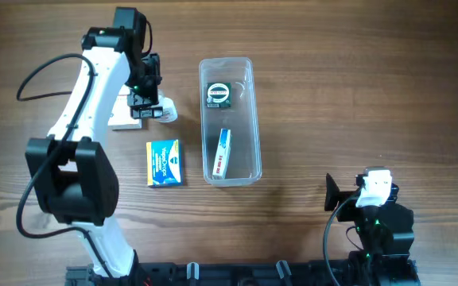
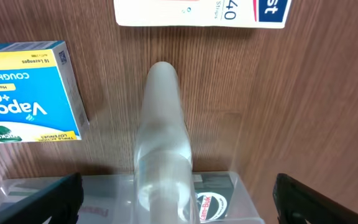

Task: Pack container
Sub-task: 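Lower the left gripper around the Calamol bottle and grasp it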

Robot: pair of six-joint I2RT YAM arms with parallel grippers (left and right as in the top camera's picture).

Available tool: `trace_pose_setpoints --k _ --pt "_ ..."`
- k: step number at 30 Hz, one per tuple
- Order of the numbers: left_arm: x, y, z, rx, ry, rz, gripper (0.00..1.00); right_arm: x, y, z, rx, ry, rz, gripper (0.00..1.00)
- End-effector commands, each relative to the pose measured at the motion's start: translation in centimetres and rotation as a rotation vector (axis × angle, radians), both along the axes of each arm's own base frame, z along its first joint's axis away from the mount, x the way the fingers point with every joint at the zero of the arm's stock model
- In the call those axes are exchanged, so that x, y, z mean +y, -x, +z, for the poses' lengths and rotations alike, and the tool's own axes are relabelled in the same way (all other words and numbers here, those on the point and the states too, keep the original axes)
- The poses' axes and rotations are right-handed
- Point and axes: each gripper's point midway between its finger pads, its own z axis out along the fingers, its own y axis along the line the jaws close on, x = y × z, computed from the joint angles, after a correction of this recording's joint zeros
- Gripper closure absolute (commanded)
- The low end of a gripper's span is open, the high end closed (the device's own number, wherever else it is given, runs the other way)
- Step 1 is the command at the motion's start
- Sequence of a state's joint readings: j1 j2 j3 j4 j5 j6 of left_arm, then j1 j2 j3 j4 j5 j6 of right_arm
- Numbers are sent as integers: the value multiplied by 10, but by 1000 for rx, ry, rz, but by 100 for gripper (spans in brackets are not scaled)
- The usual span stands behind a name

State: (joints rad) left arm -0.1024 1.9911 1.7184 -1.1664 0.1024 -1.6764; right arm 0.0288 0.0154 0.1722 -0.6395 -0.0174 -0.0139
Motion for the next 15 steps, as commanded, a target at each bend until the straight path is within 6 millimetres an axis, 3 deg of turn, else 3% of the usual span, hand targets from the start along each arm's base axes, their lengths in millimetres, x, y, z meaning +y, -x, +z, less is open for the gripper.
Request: trace_pose_setpoints --k 1,4,8,15 --pt "-1 2 -19 49 14 -16 7 -4 0 1 -10 20 -16 0" --pt "-2 2 -22 58 17 -17 7 -4 0 1 -10 20 -16 0" --pt "-1 2 -23 60 16 -16 21 -4 0 1 -10 20 -16 0" --pt "-4 3 -30 81 30 -17 35 -4 0 1 -10 20 -16 0"
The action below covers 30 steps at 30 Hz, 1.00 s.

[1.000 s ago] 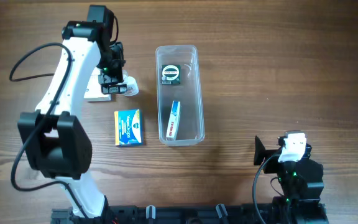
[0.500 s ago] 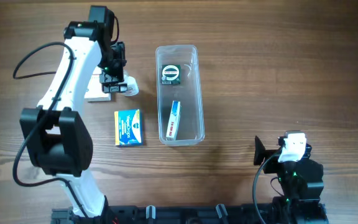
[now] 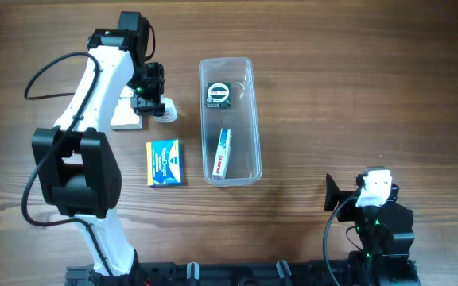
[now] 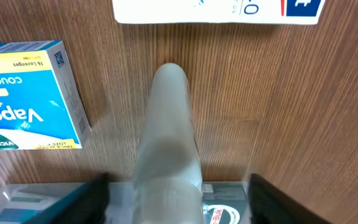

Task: Pack container
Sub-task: 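Lower the left gripper around the Calamol bottle and grasp it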

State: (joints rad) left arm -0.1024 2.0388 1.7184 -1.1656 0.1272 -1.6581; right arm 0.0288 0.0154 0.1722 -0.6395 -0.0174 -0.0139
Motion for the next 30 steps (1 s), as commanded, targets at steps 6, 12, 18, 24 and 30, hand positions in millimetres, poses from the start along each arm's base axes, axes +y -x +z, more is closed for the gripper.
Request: trace_pose_setpoints --k 6,12,18,24,30 --pt "-1 3 -16 46 21 3 54 -4 0 1 -10 20 -16 0" --pt "-1 3 -16 46 21 3 68 -4 0 1 -10 20 -16 0" --pt "-1 3 -16 46 21 3 76 -4 0 1 -10 20 -16 0" --pt "-3 0 -14 31 31 2 84 -4 0 1 -10 20 -16 0" --pt "-8 -5 -4 -9 45 -5 87 -4 0 1 -10 20 -16 0"
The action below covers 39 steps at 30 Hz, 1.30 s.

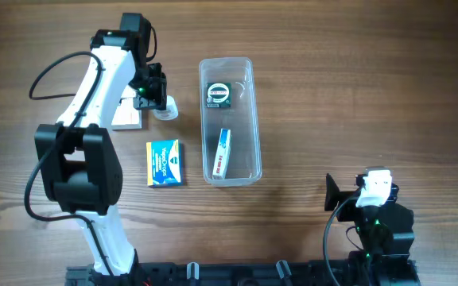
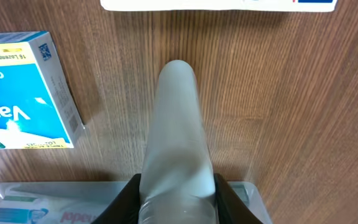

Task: Pack container
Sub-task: 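Lower the left gripper around the Calamol bottle and grasp it, then lift the Calamol bottle and carry it right over the container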

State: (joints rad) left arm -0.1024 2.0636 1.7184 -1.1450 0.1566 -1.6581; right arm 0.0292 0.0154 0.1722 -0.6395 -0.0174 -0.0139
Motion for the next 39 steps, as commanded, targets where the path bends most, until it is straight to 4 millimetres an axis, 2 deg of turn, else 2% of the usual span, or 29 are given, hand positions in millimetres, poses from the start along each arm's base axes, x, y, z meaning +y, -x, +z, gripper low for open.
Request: trace_pose_setpoints --k 1,7,16,25,29,31,39 --pt "-3 -2 7 -24 17 -4 87 -4 0 1 -10 20 -17 0" --pt "-11 -5 26 -81 22 -33 87 -4 0 1 -10 20 -17 0" --pt "-18 -32 79 -269 10 -206 91 -4 0 1 -10 20 -16 0" --pt "-27 -60 137 -479 -38 -427 89 -4 0 1 -10 19 -17 0" --pt "-37 -67 162 -565 -62 -527 88 -4 0 1 -10 20 -17 0" --pt "-49 -68 175 -611 -71 -598 88 -4 0 1 -10 20 -17 0" --pt "-92 -54 181 -643 -32 -767 90 -4 0 1 -10 20 -17 0"
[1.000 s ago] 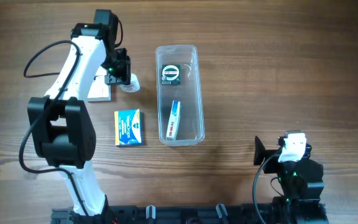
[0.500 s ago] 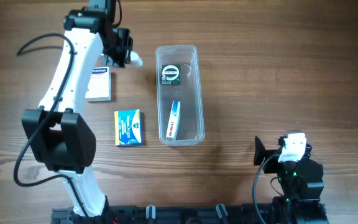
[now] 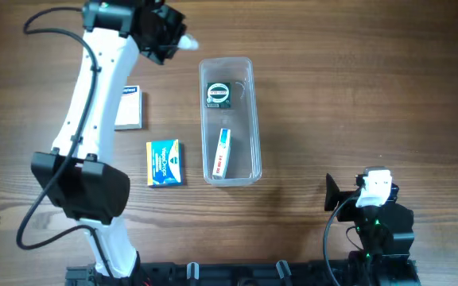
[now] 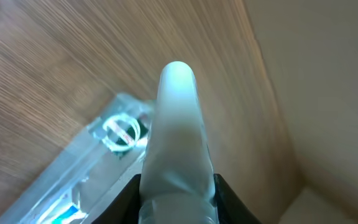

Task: Pack container
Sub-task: 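Lift the Calamol bottle and carry it right over the container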

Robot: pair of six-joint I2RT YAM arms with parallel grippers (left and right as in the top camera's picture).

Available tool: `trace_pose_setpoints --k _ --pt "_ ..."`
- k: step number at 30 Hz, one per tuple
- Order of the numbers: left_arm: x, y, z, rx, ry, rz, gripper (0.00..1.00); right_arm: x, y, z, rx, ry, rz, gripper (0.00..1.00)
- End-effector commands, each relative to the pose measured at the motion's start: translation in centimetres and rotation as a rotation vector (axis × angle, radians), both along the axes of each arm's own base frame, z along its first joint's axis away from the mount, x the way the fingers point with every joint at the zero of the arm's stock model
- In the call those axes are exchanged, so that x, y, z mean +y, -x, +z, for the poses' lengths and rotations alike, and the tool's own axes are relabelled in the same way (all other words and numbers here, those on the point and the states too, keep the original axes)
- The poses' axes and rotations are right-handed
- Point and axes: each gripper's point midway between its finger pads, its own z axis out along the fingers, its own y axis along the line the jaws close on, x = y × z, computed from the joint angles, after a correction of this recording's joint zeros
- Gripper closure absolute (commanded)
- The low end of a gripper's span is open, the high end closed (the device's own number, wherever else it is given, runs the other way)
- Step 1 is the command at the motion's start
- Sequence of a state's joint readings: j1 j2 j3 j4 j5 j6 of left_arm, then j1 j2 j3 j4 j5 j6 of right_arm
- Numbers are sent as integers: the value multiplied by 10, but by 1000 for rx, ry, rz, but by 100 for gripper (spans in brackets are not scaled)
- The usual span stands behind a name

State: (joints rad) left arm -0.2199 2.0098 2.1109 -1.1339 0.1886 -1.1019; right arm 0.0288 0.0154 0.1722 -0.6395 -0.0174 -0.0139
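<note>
My left gripper [image 3: 173, 38] is shut on a pale translucent tube [image 4: 178, 143], held in the air at the far left of the clear plastic container [image 3: 230, 119]. The tube's tip [image 3: 188, 42] points toward the container's far left corner. Inside the container lie a round black-and-white item [image 3: 217, 94] and a small blue-and-white box [image 3: 223, 152]. In the left wrist view the container [image 4: 73, 180] shows below and left of the tube. On the table to the container's left lie a blue and yellow lozenge box [image 3: 164, 163] and a white box [image 3: 130, 108]. My right gripper [image 3: 372, 193] rests at the near right.
The table's far edge [image 4: 278, 124] runs close behind the held tube in the left wrist view. The right arm's base [image 3: 380, 226] sits at the near right edge.
My left gripper, shut on the tube low beside the white box, now holds it raised, farther back and to the right near the container's far left corner. The wrist has tilted.
My left gripper stood open around the tube lying on the table between the white box and the lozenge box. Its fingers then came closer, and were shut on the tube. Now the tube is off the table, near the container's far end.
</note>
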Motion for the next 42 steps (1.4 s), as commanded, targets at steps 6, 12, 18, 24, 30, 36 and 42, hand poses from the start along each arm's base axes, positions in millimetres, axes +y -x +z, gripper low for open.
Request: trace_pose_setpoints --k 6,12,18,24,30,36,42 --pt "-51 33 23 -38 4 -241 89 -4 0 1 -10 20 -16 0" --pt "-68 56 15 26 -1 -292 87 -4 0 1 -10 20 -16 0" --pt "-85 61 5 34 -18 -373 86 -4 0 1 -10 20 -16 0" --pt "-96 61 -17 74 -37 -415 85 -4 0 1 -10 20 -16 0" --pt "-99 56 -47 122 -66 -456 85 -4 0 1 -10 20 -16 0" --pt "-97 51 -73 159 -90 -490 84 -4 0 1 -10 20 -16 0" --pt "-98 46 -90 160 -111 -551 85 -4 0 1 -10 20 -16 0"
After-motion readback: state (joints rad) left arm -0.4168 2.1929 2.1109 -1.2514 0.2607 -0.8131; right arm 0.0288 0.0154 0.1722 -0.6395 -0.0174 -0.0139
